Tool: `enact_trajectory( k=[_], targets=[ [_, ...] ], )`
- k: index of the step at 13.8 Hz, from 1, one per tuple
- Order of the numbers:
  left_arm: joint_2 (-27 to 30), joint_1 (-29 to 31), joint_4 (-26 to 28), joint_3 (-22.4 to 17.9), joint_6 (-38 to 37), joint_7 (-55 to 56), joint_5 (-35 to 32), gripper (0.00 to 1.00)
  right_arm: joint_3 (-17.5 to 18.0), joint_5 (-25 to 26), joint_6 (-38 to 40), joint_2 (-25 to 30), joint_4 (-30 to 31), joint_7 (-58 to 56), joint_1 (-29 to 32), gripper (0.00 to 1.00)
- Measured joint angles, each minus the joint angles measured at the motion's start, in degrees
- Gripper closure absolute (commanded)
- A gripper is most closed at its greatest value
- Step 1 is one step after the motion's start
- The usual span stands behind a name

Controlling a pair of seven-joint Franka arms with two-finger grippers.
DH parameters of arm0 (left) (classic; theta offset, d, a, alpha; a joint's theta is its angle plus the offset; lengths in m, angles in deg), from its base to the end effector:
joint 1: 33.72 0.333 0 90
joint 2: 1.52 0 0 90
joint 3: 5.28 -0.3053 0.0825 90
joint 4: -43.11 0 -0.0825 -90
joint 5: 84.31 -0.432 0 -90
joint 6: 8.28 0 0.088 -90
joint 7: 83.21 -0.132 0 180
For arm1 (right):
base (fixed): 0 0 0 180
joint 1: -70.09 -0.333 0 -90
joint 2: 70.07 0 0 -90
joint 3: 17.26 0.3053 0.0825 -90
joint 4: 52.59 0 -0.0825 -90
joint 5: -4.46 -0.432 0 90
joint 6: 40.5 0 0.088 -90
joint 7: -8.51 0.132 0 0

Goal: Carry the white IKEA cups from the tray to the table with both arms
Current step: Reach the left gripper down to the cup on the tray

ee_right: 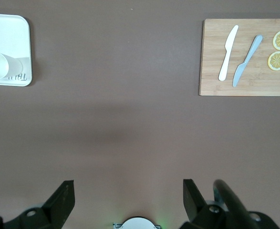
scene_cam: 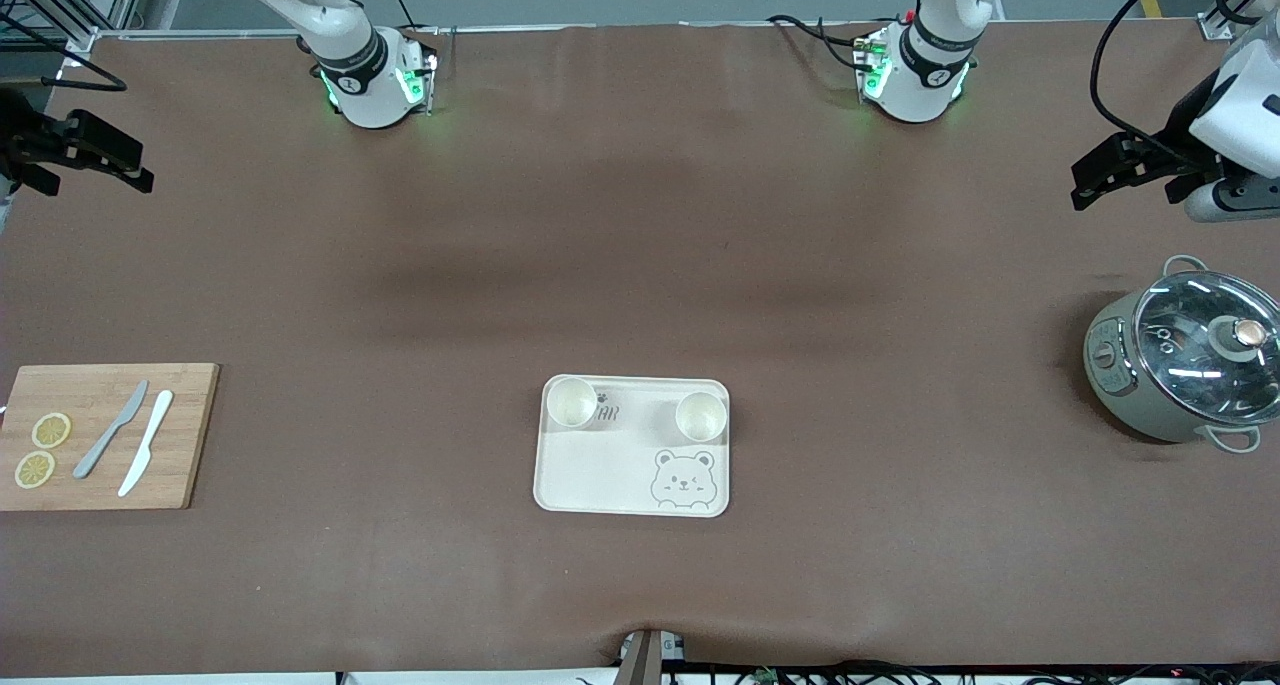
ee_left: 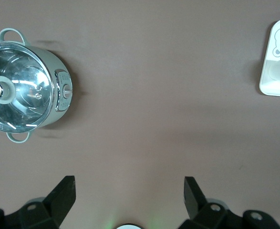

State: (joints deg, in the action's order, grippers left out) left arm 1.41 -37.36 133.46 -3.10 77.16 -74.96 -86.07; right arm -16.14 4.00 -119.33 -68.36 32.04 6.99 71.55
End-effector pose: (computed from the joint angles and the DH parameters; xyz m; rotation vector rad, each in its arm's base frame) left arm 0.5754 -0.0549 0.6091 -3.1039 -0.0689 0.0471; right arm 0.5703 -0.0020 0.6378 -3.1309 -0.0342 0.1116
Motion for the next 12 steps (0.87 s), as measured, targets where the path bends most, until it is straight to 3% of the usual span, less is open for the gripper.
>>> enact_trajectory(
  k=[7,12],
  targets=[
    [-0.8,-0.3,-0.4,0.1,0.0,0.0,0.0,0.00,0.0,0.0,0.0,0.0,0.0,0.0,0.0,0.00],
    [-7.6,-7.3,-1.0,0.5,0.6,6.3,0.0,0.00,-0.1,0.0,0.0,0.0,0.0,0.0,0.0,0.00]
  ],
)
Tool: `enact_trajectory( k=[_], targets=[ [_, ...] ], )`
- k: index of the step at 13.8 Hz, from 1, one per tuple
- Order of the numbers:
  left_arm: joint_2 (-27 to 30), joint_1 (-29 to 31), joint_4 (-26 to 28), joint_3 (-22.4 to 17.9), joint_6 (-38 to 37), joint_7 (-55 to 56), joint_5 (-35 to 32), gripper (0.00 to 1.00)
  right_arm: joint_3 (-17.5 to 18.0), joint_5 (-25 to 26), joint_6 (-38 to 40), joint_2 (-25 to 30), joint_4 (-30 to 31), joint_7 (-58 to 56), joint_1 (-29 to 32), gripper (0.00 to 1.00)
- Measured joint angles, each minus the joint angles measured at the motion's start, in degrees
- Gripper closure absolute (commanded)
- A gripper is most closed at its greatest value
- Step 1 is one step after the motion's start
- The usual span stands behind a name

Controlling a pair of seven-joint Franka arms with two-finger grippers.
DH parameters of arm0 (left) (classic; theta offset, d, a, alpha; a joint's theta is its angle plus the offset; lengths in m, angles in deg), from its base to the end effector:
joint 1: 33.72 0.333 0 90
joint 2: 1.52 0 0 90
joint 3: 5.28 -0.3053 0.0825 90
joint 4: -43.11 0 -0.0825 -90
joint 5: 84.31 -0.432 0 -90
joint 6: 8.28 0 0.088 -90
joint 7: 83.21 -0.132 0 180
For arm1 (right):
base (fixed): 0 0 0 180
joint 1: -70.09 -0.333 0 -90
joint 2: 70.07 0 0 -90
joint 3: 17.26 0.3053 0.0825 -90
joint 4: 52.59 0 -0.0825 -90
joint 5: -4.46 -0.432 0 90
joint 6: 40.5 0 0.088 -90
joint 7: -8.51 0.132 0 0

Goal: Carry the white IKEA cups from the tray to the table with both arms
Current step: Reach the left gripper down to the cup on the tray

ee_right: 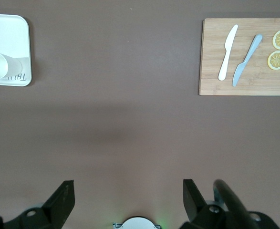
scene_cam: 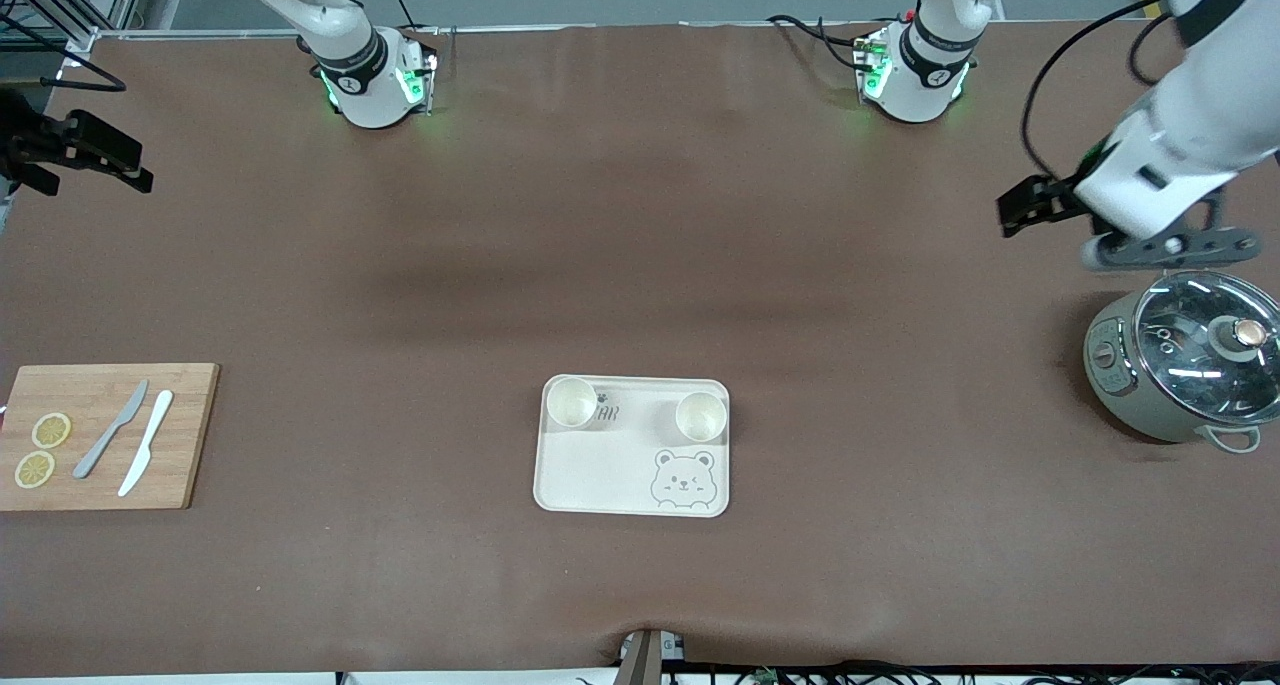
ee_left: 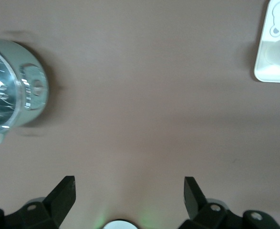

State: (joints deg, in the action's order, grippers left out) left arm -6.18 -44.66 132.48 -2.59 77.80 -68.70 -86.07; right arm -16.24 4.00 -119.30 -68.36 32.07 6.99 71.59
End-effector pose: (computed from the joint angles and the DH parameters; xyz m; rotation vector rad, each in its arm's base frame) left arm 0.5966 -0.1394 0.5397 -3.0754 -0.0234 0.1971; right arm 0.5702 -0.0034 0.6375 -3.1307 -0.0304 0.1132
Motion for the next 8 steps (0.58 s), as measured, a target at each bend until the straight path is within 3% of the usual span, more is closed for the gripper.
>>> enact_trajectory(
  k=[4,8],
  targets=[
    [-8.7,-9.1,-0.2,0.2,8.8,15.2,0.0,0.00,-0.1,0.0,0.0,0.0,0.0,0.0,0.1,0.00],
    [-18.7,-14.8,-0.7,0.2,23.1,27.2,0.0,0.02,-0.1,0.0,0.0,0.0,0.0,0.0,0.1,0.00]
  ],
)
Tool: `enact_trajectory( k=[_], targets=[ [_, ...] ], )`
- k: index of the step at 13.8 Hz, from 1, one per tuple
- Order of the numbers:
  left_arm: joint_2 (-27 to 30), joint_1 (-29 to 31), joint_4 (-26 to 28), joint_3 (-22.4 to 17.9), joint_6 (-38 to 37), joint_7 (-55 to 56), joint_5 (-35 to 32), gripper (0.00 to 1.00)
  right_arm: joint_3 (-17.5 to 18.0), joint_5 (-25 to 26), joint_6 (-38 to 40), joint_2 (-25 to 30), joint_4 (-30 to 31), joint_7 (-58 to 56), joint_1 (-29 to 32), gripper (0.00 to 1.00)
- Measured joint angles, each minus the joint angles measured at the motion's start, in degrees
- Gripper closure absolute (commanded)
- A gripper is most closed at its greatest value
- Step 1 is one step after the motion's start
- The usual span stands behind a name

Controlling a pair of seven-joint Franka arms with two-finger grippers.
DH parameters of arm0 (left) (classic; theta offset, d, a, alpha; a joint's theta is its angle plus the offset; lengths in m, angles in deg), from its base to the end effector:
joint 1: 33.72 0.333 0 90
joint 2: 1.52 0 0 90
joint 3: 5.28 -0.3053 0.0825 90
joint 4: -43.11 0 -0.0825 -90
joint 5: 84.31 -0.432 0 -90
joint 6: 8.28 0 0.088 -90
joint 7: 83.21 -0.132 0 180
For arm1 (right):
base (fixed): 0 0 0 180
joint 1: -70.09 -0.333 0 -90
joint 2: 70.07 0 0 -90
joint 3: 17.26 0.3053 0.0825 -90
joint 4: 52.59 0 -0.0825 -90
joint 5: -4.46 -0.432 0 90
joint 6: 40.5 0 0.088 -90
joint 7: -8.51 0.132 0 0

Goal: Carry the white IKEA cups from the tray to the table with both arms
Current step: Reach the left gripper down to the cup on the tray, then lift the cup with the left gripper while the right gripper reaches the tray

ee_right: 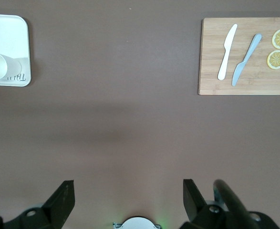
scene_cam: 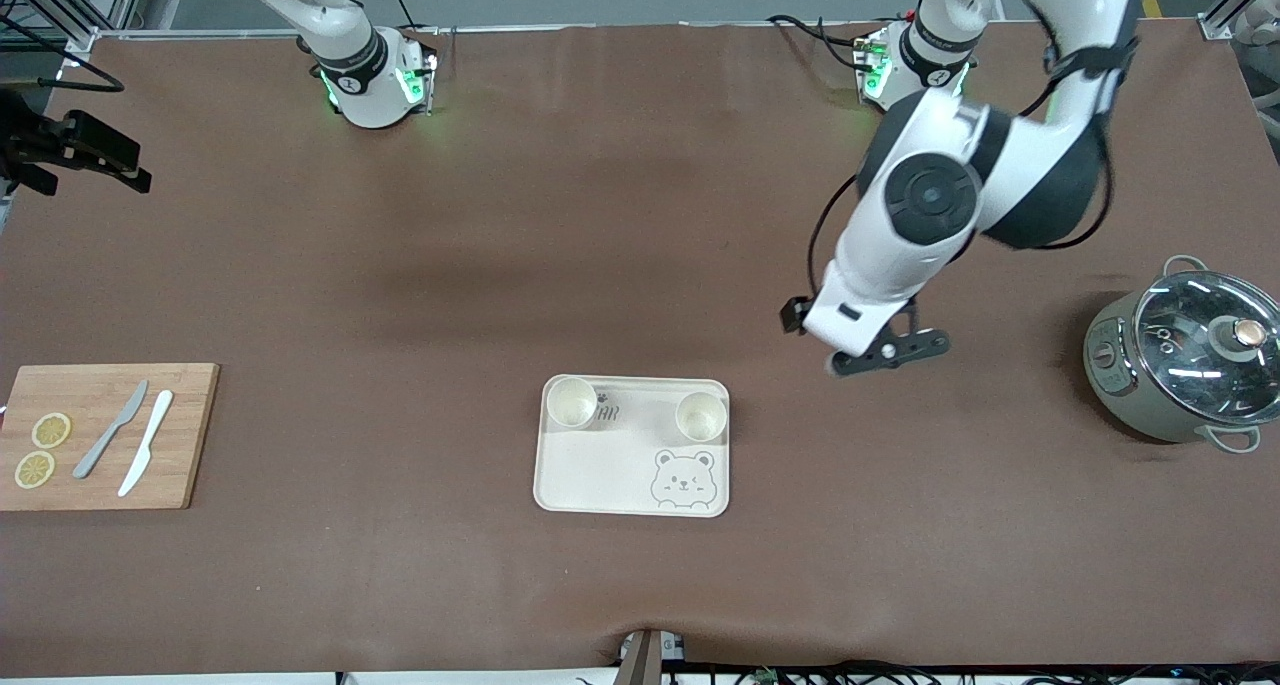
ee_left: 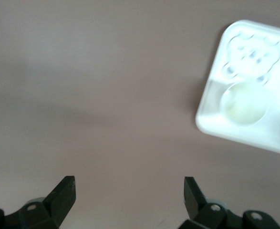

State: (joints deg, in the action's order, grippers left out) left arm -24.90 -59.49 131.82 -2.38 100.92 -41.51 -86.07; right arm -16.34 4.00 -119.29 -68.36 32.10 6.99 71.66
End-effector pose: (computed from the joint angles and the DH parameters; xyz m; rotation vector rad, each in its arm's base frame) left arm 0.6255 -0.3347 0.3585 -3.0865 -0.3413 0.0556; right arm 0.5701 -0.0051 0.6372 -3.1306 -0.0257 0.1143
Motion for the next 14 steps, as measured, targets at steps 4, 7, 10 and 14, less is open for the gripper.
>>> enact_trajectory(
  k=[4,7,10,14],
  targets=[
    [-6.9,-3.8,-0.5,0.0,9.8,7.7,0.0,0.19,0.0,0.0,0.0,0.0,0.0,0.0,0.0,0.00],
    [-11.8,-4.0,-0.9,-0.1,18.1,10.4,0.0,0.20,0.0,0.0,0.0,0.0,0.0,0.0,0.0,0.00],
    [-16.2,-3.9,-2.2,-0.1,24.7,12.5,0.0,0.22,-0.1,0.0,-0.1,0.0,-0.1,0.0,0.8,0.00],
    [-19.1,-3.9,-3.2,-0.1,28.1,13.5,0.0,0.62,0.0,0.0,-0.1,-0.2,-0.1,-0.1,1.3,0.00]
  ],
)
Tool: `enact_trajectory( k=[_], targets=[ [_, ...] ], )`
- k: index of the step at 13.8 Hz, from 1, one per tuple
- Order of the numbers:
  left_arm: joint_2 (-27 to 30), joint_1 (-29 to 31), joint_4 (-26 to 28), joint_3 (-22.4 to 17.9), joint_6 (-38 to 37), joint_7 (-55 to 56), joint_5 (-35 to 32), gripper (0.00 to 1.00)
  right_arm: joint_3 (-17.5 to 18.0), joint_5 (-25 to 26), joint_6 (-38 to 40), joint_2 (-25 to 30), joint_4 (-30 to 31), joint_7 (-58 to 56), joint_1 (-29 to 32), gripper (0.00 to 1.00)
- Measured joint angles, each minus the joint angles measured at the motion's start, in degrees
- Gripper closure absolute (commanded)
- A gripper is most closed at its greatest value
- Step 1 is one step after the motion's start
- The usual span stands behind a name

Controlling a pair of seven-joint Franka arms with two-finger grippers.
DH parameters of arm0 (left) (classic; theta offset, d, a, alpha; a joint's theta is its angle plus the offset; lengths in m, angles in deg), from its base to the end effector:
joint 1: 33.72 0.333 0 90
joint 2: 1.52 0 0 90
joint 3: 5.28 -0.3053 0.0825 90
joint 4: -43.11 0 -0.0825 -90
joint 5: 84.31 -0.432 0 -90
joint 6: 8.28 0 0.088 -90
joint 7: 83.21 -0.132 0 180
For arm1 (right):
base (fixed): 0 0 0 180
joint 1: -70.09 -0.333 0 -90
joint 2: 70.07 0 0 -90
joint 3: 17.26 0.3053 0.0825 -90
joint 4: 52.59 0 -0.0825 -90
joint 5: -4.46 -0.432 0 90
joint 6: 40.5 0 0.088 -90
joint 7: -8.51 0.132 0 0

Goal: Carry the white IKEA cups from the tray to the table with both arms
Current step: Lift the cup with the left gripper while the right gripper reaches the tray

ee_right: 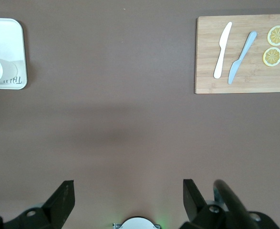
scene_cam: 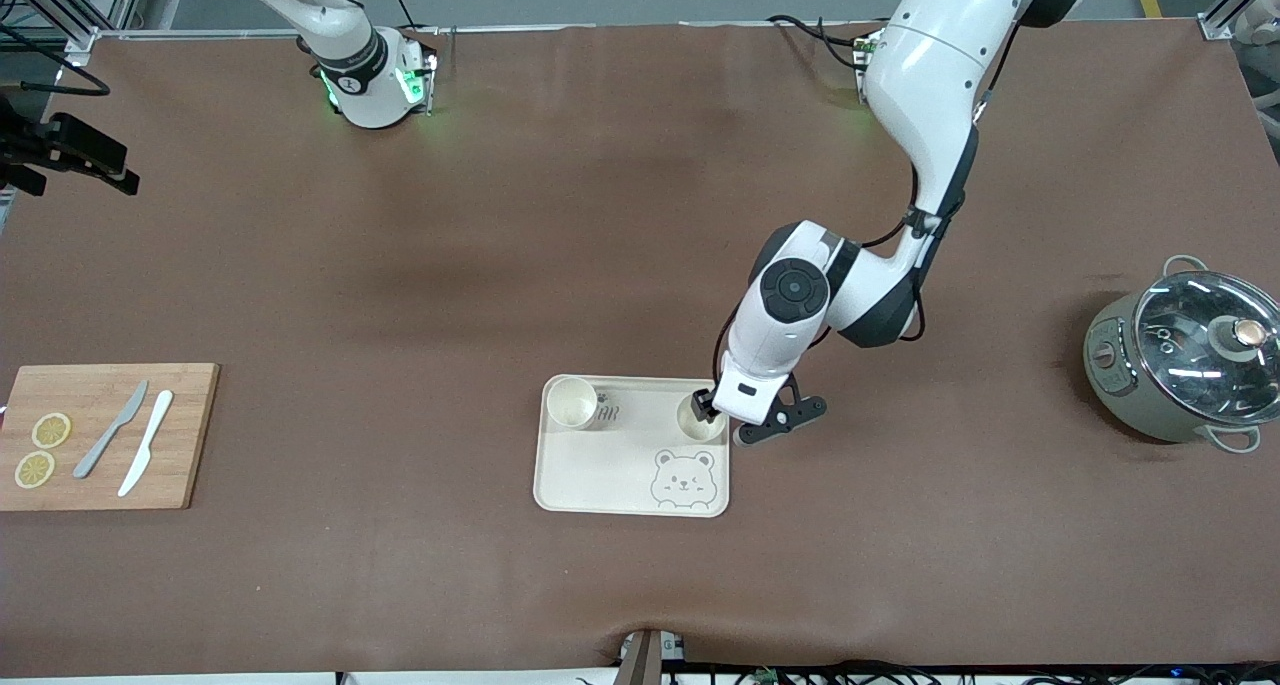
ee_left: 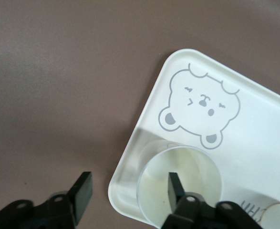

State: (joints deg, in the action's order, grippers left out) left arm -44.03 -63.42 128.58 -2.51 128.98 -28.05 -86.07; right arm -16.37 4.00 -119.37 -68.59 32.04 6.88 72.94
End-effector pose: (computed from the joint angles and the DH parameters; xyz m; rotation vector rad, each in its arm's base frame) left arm 0.6498 -0.4068 0.1859 2.9604 0.5855 0.1684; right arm 0.5713 -0.0183 0.6356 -3.1296 0.0071 0.1165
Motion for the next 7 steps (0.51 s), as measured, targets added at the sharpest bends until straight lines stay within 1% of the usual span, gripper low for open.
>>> enact_trajectory(
  k=[1,2,3,5,7],
  targets=[
    [-0.6,0.0,0.0,0.0,0.1,0.0,0.0,0.75,0.0,0.0,0.0,-0.1,0.0,0.0,0.0,0.00],
    [-1.3,0.0,0.0,0.0,0.9,0.0,0.0,0.95,0.0,0.0,0.0,-0.1,0.0,0.0,0.0,0.00],
    [-2.0,-0.1,0.0,0.0,2.3,0.0,0.0,1.00,0.1,0.0,0.0,-0.1,0.0,-0.1,0.0,0.00],
    [-2.9,-0.4,-0.1,0.1,4.4,0.0,0.0,1.00,0.3,0.0,0.0,-0.5,0.0,-1.3,0.0,0.00],
    [-3.0,-0.3,-0.4,0.1,4.6,0.0,0.0,1.00,0.7,0.0,0.0,-1.3,0.1,-4.1,-0.5,0.00]
  ],
)
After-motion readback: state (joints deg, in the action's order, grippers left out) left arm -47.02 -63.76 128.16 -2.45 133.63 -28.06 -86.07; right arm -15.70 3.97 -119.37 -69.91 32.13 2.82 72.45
